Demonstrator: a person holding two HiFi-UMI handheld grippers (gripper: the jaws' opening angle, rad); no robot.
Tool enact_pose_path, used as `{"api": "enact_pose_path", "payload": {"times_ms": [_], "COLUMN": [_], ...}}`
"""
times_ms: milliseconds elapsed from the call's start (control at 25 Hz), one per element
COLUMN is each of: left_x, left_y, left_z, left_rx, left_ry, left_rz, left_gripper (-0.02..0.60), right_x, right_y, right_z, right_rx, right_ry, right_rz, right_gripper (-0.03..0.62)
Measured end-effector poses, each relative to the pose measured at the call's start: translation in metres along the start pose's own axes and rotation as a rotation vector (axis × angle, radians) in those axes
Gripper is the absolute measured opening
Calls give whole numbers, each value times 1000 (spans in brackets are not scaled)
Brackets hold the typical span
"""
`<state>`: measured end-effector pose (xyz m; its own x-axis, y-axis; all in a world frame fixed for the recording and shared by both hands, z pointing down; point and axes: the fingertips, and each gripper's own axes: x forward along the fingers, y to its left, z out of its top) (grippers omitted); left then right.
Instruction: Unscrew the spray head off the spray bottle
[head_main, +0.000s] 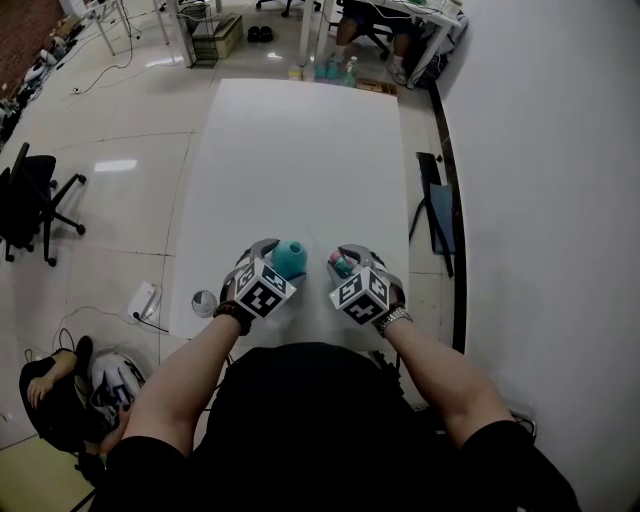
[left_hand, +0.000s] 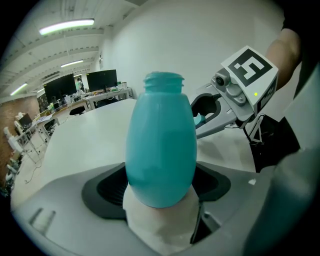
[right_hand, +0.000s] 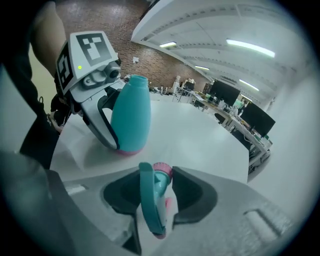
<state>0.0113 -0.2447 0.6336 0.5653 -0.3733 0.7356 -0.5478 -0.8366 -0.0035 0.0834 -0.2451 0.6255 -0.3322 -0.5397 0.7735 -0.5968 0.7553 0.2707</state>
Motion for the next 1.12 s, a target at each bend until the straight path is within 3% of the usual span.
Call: {"api": "enact_pose_path", "payload": {"times_ms": [240,600,1120], "left_x": [8,3,-25], "left_y": [-2,-5,-5], "left_z": [2,4,-8], "left_rx": [9,28,-35], "left_ry": [4,7,-2], "left_rz": [8,36,149], "left_gripper": [424,477,466], "right_x": [9,8,-13], "right_y": [4,23,33], "right_z": [0,-8,3], "right_rx": [0,-5,6], "right_ry": [6,9,-87], "right_rz": [27,108,130], "right_gripper": [133,239,247]}}
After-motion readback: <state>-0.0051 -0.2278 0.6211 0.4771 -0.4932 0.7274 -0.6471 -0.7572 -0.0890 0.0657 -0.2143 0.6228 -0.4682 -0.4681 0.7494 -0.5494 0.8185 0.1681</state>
